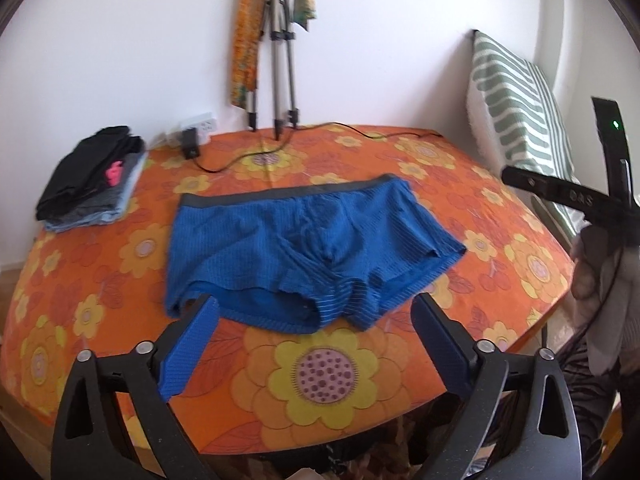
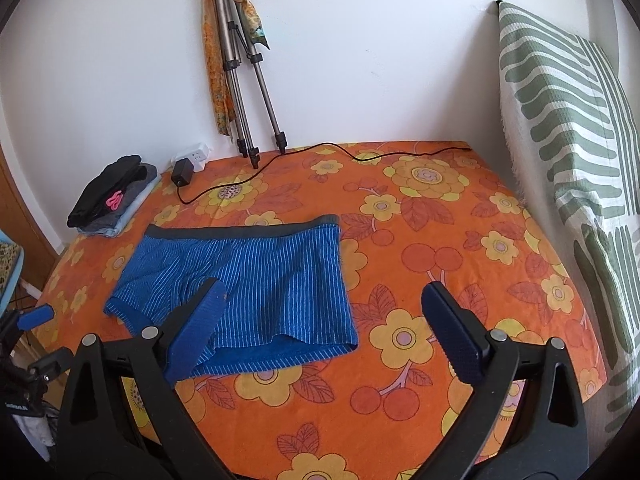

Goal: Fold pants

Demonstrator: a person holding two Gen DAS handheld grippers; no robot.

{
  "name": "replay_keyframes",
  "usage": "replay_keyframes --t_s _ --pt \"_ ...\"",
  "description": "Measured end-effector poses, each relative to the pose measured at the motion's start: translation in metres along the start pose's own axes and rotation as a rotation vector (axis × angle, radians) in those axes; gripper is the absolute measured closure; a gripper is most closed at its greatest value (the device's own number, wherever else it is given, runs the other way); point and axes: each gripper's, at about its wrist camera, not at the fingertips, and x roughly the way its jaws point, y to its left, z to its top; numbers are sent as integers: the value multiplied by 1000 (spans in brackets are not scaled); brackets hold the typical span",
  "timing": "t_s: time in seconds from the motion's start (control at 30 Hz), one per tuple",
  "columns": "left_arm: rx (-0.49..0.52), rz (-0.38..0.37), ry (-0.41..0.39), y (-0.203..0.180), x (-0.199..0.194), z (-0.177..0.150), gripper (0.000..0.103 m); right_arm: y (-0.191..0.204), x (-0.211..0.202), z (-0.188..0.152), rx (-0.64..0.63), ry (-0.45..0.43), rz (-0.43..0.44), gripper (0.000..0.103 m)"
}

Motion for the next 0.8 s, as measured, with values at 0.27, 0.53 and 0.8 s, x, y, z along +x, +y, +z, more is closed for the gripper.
replay_keyframes --t_s 0.27,0.53,0.8 --pt "101 -97 35 -38 25 10 21 -32 33 20 68 63 65 16" --pt "169 -206 79 -80 55 24 32 -59 78 42 106 118 106 18" --pt "229 -287 133 -117 94 32 55 -78 127 52 105 189 126 29"
